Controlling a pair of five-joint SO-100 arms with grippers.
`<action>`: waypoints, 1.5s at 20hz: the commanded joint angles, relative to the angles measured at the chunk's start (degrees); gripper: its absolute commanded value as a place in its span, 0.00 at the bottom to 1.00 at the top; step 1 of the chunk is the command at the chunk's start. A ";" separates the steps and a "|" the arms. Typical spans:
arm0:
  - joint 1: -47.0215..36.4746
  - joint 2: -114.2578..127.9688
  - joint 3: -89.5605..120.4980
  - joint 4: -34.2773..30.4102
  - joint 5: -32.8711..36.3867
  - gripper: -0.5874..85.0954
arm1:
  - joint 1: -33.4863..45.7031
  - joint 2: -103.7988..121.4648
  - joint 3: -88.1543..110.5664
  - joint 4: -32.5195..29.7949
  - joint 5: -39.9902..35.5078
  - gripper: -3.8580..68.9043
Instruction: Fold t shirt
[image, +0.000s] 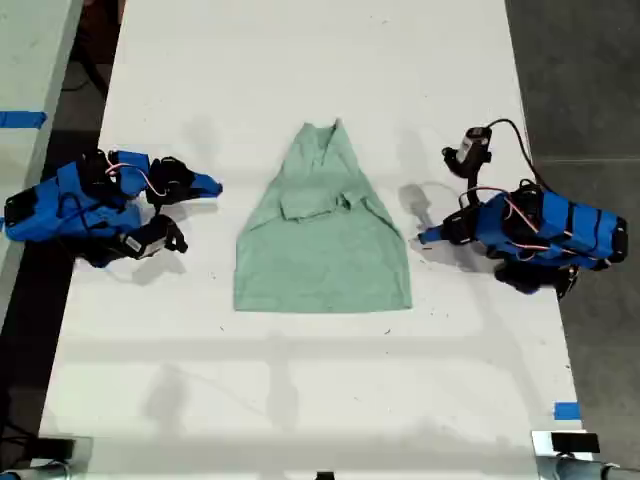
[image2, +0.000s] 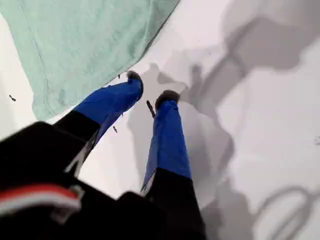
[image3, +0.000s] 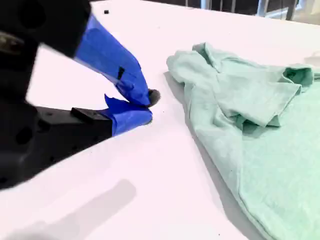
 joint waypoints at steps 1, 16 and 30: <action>0.97 0.44 2.55 0.09 -0.88 0.00 | -1.93 0.62 2.99 -1.85 13.97 0.13; 0.26 0.44 2.55 0.09 -0.79 0.00 | -14.24 -27.07 -14.50 -21.36 29.09 0.03; 0.70 0.44 2.55 0.09 -0.97 0.00 | -24.70 -76.90 -37.18 -28.30 54.05 0.53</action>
